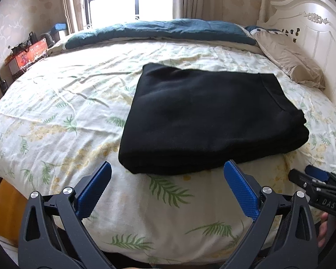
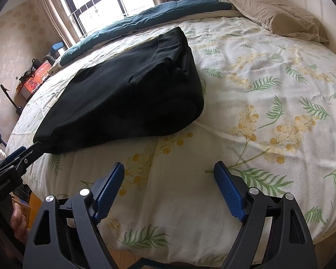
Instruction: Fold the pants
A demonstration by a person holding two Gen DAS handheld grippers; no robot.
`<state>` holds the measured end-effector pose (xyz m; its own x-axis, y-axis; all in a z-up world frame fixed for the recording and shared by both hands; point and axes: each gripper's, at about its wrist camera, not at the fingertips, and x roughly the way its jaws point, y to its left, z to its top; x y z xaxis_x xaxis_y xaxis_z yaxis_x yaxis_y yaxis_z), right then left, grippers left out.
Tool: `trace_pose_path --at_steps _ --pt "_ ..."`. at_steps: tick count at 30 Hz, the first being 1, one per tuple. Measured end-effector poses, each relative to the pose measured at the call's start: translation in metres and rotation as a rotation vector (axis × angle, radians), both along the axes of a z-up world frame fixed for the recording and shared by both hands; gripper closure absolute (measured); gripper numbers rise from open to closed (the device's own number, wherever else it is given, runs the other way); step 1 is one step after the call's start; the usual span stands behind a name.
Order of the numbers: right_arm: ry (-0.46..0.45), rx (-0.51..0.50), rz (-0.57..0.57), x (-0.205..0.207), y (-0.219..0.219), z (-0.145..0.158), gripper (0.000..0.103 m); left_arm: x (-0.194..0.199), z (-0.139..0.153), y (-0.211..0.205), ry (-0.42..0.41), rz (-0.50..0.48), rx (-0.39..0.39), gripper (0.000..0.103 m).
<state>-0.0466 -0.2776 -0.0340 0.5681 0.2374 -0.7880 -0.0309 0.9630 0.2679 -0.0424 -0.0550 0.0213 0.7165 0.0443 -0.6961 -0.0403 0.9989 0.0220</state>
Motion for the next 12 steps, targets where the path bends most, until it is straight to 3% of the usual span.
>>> trace_pose_path --at_steps 3,5,7,10,12 --pt "-0.003 -0.001 0.003 -0.002 0.001 0.002 0.022 0.002 0.018 0.003 -0.075 -0.027 -0.033 0.003" --pt "-0.003 0.023 0.011 -0.004 0.0 0.011 0.022 0.009 0.037 0.009 -0.125 -0.037 0.002 0.003" --pt "-0.043 0.068 0.057 -0.005 0.0 0.04 0.022 0.024 0.054 0.026 -0.16 -0.027 0.041 0.003" --pt "-0.141 0.084 0.127 0.015 0.001 0.084 0.017 0.077 0.066 0.073 -0.151 -0.017 0.049 0.003" --pt "-0.194 0.121 0.159 0.054 -0.004 0.11 0.016 0.127 0.061 0.11 -0.152 0.074 0.105 0.003"
